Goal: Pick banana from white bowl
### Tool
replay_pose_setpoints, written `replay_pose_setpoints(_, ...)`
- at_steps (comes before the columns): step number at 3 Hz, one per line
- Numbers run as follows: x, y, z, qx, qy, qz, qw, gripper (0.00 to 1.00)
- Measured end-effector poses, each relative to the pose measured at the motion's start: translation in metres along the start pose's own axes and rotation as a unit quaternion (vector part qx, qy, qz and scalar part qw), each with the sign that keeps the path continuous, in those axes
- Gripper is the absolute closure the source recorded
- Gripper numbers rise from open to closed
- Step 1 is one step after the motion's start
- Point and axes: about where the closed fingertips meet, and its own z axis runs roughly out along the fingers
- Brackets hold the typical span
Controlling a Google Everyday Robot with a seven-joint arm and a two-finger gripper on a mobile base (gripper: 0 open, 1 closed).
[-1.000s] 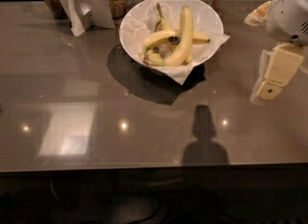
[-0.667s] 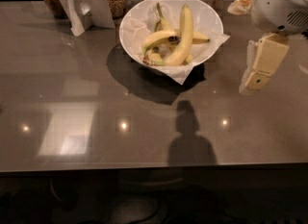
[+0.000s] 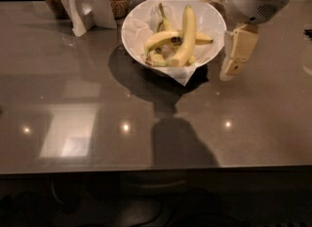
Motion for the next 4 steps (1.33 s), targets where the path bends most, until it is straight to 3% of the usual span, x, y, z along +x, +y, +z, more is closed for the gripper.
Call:
replay_pose_setpoints(1, -0.006, -0.022, 0.018, 0.004, -0.014, -0.041, 0.9991, 0.00)
replay_pose_setpoints(2, -0.011, -0.038, 0.034, -0.006, -0.024, -0.102, 0.9945, 0.00)
replay_pose_setpoints(4, -0.014, -0.043, 0.033, 0.003, -0.023, -0.127, 0.9916, 0.00)
